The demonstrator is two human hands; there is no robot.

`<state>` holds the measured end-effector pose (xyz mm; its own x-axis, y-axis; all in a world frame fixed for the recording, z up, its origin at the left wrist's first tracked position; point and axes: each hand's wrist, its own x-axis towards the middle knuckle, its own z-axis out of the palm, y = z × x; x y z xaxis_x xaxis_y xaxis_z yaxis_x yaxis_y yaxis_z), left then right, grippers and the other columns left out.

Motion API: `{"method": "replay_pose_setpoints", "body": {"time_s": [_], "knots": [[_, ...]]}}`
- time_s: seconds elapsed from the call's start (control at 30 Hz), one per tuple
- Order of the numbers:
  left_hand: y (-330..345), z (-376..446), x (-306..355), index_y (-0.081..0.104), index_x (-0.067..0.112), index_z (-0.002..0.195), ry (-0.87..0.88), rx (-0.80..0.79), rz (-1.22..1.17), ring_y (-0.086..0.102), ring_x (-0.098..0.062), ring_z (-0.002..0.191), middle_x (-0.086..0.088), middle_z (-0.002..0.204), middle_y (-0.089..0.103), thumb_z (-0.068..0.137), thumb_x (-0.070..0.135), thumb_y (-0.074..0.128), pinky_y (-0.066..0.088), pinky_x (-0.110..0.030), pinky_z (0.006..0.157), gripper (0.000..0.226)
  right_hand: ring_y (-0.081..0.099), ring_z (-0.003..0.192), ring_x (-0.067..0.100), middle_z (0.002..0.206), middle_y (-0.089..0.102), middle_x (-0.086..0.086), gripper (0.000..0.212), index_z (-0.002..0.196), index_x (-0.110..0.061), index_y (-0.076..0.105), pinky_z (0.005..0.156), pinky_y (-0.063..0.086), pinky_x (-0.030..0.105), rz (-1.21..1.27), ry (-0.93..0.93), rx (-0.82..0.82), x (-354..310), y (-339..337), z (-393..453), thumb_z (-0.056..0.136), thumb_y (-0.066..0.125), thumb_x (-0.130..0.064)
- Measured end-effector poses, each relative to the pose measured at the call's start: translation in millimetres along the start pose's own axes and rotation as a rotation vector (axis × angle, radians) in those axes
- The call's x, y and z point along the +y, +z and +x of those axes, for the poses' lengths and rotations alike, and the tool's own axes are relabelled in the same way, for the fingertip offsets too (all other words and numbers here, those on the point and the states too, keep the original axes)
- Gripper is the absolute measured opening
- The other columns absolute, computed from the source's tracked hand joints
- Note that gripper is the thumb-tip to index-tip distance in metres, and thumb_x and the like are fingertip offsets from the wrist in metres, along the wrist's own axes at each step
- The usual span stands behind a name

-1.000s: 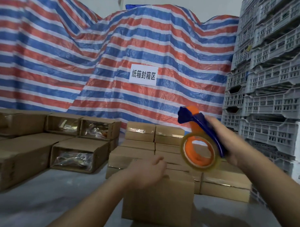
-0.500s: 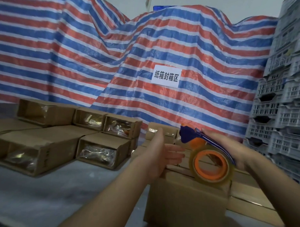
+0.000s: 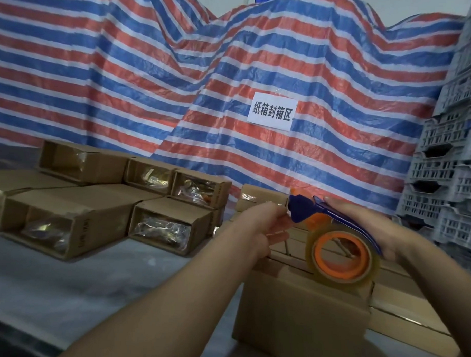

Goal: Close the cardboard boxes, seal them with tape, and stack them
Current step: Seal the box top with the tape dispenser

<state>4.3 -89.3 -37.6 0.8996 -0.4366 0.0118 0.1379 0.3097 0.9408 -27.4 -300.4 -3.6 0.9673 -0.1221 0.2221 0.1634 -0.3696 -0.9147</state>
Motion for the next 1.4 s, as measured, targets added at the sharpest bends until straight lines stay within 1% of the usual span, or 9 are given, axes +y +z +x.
{"method": "replay_pose_setpoints", "body": {"time_s": [0.07, 0.13, 0.23, 0.37, 0.5, 0.57, 0.73, 1.23, 1.4], "knots": [[-2, 3, -2, 0.064, 0.017, 0.103, -0.004, 0.039, 0.052, 0.058, -0.012, 0.087, 0.002, 0.090, 0.070, 0.100, 0.017, 0.052, 0.038, -0.046, 0.106, 0.013, 0.071, 0.060, 0.020, 0.085, 0.076, 0.013, 0.068, 0.114, -0.010, 0.064, 0.052, 0.055, 0.026, -0.032, 0.015, -0.031, -5, 1, 1, 0.066, 0.077, -0.056], [-6, 6, -7, 0.063, 0.013, 0.104, 0.010, 0.098, 0.091, 0.056, -0.013, 0.086, 0.000, 0.088, 0.066, 0.098, 0.011, 0.052, 0.037, -0.050, 0.109, 0.013, 0.071, 0.062, 0.020, 0.086, 0.076, 0.014, 0.066, 0.116, -0.009, 0.063, 0.054, 0.056, 0.027, -0.091, 0.069, -0.088, -13, 2, 3, 0.070, 0.077, -0.054], [-16, 10, -17, 0.060, 0.005, 0.115, 0.022, 0.146, 0.100, 0.056, -0.016, 0.084, -0.007, 0.092, 0.059, 0.096, 0.006, 0.049, 0.050, -0.042, 0.097, 0.022, 0.070, 0.056, 0.020, 0.078, 0.074, 0.014, 0.066, 0.120, -0.006, 0.058, 0.049, 0.053, 0.025, -0.158, 0.187, -0.124, -25, -2, 5, 0.073, 0.076, -0.048], [-26, 12, -29, 0.052, 0.006, 0.081, -0.001, 0.160, 0.004, 0.054, -0.018, 0.075, -0.007, 0.075, 0.049, 0.096, 0.000, 0.045, 0.057, -0.040, 0.091, 0.018, 0.071, 0.059, 0.023, 0.083, 0.074, 0.017, 0.066, 0.125, -0.004, 0.054, 0.050, 0.055, 0.028, -0.150, 0.297, -0.159, -27, -10, 3, 0.076, 0.076, -0.043], [-34, 13, -33, 0.053, 0.003, 0.081, 0.059, 0.192, -0.069, 0.063, -0.021, 0.073, -0.013, 0.083, 0.056, 0.095, -0.001, 0.048, 0.061, -0.030, 0.070, 0.015, 0.069, 0.061, 0.020, 0.085, 0.073, 0.015, 0.059, 0.121, -0.006, 0.057, 0.054, 0.055, 0.025, -0.283, 0.258, -0.188, -29, 0, 5, 0.081, 0.071, -0.048], [-42, 16, -35, 0.058, 0.003, 0.086, 0.141, 0.287, 0.093, 0.064, -0.018, 0.064, -0.011, 0.079, 0.063, 0.096, 0.009, 0.052, 0.059, -0.028, 0.057, 0.013, 0.068, 0.061, 0.017, 0.083, 0.073, 0.012, 0.052, 0.117, -0.009, 0.060, 0.055, 0.054, 0.023, -0.353, 0.244, -0.220, -34, 5, 6, 0.086, 0.067, -0.051], [-67, 23, -46, 0.070, 0.012, 0.075, 0.304, 0.392, 0.532, 0.060, -0.012, 0.051, -0.003, 0.069, 0.069, 0.093, 0.030, 0.059, 0.050, -0.025, 0.050, 0.028, 0.066, 0.060, 0.011, 0.075, 0.071, 0.004, 0.044, 0.112, -0.012, 0.060, 0.058, 0.053, 0.021, -0.534, 0.264, -0.275, -42, 21, 10, 0.095, 0.055, -0.053], [-91, 29, -50, 0.065, 0.014, 0.092, 0.174, 0.308, 0.556, 0.048, -0.015, 0.060, -0.001, 0.072, 0.055, 0.092, 0.032, 0.061, 0.037, -0.023, 0.053, 0.018, 0.066, 0.055, 0.009, 0.070, 0.071, 0.003, 0.044, 0.116, -0.010, 0.057, 0.052, 0.051, 0.018, -0.682, 0.359, -0.302, -55, 49, 15, 0.098, 0.050, -0.050], [-95, 32, -57, 0.060, 0.012, 0.096, 0.009, 0.225, 0.483, 0.039, -0.011, 0.051, -0.001, 0.068, 0.045, 0.091, 0.021, 0.058, 0.030, -0.017, 0.038, 0.010, 0.065, 0.052, 0.008, 0.065, 0.071, 0.001, 0.040, 0.111, -0.011, 0.057, 0.049, 0.049, 0.016, -0.768, 0.366, -0.293, -57, 58, 17, 0.100, 0.049, -0.049]]}}
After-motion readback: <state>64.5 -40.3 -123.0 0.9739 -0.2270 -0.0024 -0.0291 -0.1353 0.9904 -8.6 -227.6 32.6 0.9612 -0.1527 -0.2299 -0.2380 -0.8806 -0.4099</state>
